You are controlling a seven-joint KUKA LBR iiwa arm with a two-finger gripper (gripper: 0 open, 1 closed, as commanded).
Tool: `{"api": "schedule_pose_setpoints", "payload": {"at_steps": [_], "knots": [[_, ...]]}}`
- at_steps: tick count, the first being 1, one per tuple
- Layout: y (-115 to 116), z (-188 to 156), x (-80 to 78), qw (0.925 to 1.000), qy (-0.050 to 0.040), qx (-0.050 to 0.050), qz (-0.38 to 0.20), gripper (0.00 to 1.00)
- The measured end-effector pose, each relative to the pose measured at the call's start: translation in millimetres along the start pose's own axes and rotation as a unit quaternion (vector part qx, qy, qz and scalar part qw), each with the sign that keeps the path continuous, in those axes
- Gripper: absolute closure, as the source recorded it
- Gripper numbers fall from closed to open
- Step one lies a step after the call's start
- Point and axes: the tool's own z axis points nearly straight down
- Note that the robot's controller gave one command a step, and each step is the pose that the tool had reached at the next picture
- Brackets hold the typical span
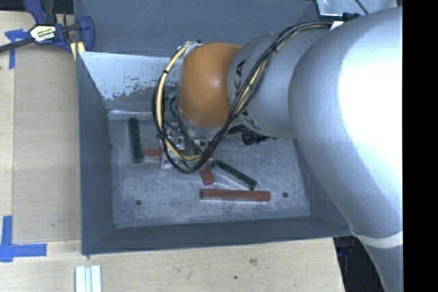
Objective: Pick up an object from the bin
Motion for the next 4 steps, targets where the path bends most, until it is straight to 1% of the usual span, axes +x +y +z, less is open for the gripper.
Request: {"api": "schedule_pose_setpoints", "payload": {"at_steps": [1, 2, 3, 4], "knots": [[0.0, 0.0, 0.0, 1.0000, 0.0000, 0.000, 0.000, 1.00], [-0.5, -2.9, 1.4, 1.0000, 0.0028, 0.001, 0.000, 1.00], [-1.6, -20.6, 4.4, 0.9999, 0.0103, 0.003, 0.000, 1.00], [-0.8, -41.5, 1.7, 1.0000, 0.0069, 0.002, 0.000, 1.00]]}}
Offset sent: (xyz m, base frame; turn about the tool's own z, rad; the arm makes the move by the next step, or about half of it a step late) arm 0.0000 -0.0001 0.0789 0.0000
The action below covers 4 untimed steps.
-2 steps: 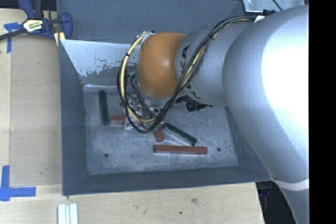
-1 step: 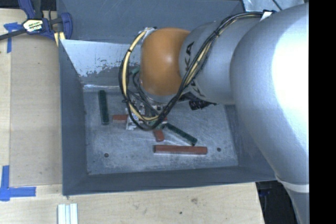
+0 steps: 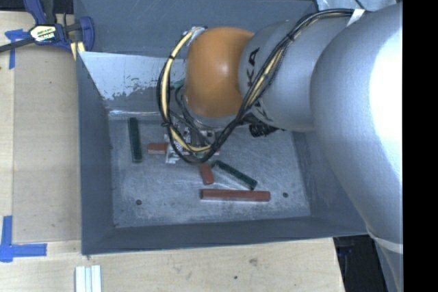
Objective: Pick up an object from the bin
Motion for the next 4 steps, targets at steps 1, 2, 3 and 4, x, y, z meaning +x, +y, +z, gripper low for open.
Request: {"api": "schedule_pose_setpoints", "payload": {"at_steps": [1, 2, 3, 4], "knots": [[0.4, -8.5, -1.5, 1.0000, -0.0038, -0.001, 0.000, 1.00], [-0.4, -14.6, 0.3, 1.0000, 0.0000, 0.000, 0.000, 1.00], [-0.7, -28.1, 0.8, 1.0000, 0.0009, 0.000, 0.000, 1.00], [-0.4, -40.9, -0.1, 1.0000, -0.0008, 0.000, 0.000, 1.00]]}}
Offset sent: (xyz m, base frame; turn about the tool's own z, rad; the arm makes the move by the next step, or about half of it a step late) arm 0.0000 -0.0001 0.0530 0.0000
